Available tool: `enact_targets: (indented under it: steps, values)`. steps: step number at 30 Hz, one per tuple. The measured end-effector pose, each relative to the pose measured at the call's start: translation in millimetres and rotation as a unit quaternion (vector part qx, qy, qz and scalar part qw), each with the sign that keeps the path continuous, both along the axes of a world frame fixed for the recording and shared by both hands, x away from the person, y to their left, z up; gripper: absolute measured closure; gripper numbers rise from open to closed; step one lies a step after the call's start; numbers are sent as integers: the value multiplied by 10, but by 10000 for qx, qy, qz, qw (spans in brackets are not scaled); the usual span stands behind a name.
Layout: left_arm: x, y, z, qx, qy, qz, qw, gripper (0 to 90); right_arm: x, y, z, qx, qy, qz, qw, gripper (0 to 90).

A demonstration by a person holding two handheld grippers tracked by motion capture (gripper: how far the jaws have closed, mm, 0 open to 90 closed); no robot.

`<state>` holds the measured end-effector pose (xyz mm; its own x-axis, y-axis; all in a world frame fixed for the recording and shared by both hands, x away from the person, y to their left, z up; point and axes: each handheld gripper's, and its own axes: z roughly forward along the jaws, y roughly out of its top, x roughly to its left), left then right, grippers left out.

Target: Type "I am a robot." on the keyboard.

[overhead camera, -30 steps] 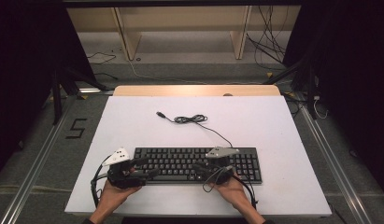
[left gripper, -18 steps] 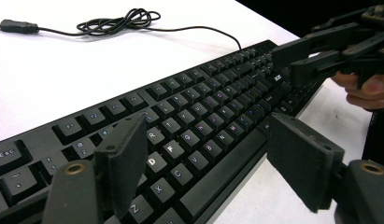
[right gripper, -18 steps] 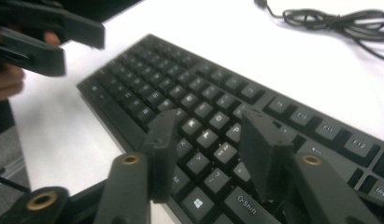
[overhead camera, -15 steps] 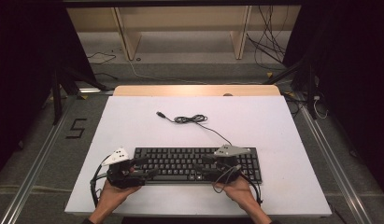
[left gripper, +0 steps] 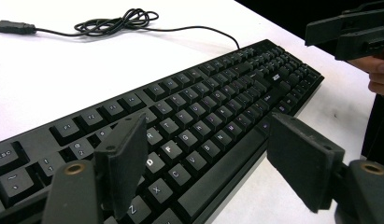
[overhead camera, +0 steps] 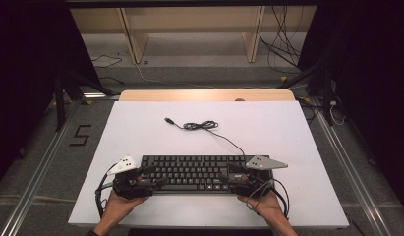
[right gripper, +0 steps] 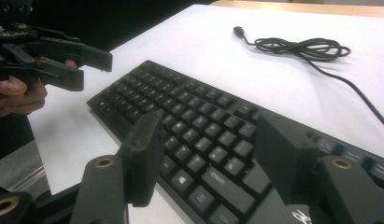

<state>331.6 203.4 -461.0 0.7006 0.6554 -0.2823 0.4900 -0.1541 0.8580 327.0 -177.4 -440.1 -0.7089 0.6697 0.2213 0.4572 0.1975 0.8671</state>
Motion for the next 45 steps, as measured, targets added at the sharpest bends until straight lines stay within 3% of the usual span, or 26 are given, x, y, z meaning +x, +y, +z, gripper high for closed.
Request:
enact_targets:
  steps: [16,24,45]
  values:
    - [-22,-2,18,-43,-33,-33,10000,281,-183,-284,-31,-47,-160,-228,9996,376]
    - [-27,-2,22,-75,-29,-48,10000,270,-253,-407,-27,46,-222,-414,9989,360]
    - [-43,7,18,-76,-21,-60,10000,269,-255,-429,-25,-24,-242,-496,9985,345]
